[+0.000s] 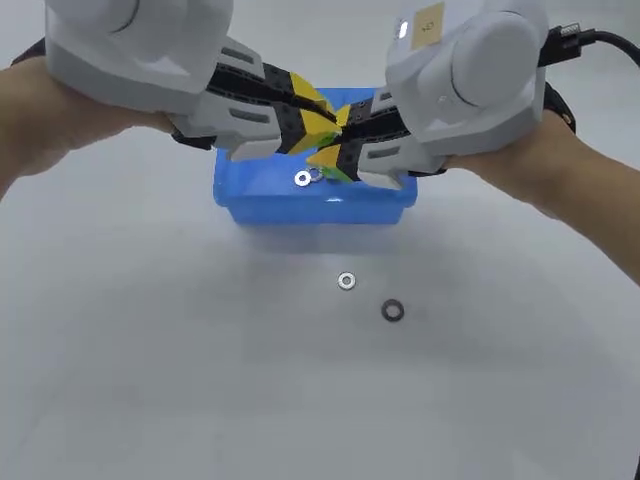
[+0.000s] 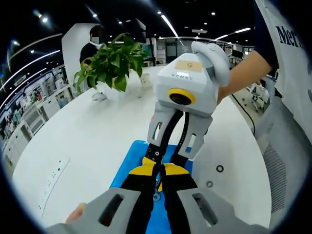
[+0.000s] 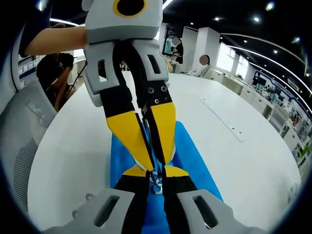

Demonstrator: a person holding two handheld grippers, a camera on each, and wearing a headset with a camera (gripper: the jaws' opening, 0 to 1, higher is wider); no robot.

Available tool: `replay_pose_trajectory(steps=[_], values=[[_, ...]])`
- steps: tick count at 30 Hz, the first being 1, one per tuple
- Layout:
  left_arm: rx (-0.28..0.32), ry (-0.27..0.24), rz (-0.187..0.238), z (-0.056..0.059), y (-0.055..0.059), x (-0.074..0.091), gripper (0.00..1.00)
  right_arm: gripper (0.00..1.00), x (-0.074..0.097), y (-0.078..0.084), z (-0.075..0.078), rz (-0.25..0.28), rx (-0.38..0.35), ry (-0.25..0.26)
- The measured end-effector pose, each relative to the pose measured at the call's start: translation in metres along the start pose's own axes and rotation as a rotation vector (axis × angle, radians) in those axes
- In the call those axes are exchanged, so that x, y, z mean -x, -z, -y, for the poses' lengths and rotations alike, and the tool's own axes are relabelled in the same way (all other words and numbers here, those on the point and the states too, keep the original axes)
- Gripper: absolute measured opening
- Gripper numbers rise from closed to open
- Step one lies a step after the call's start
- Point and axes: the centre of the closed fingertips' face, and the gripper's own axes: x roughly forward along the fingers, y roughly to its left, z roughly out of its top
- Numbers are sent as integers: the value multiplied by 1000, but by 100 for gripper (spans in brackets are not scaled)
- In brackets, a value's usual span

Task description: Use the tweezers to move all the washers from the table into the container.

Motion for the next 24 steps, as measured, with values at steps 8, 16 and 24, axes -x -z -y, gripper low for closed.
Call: replay_pose_trajectory(steps=[8,16,24], values=[[-41,4,-8,7,-4,0,8,11,5,0,-2,-11,27,14],[-59,-3,5,9,-16,9,8,12,16,-13,-2,10,33,27],[-77,-4,26,22,-32,22,8,12,32,-26,-12,27,53,38]])
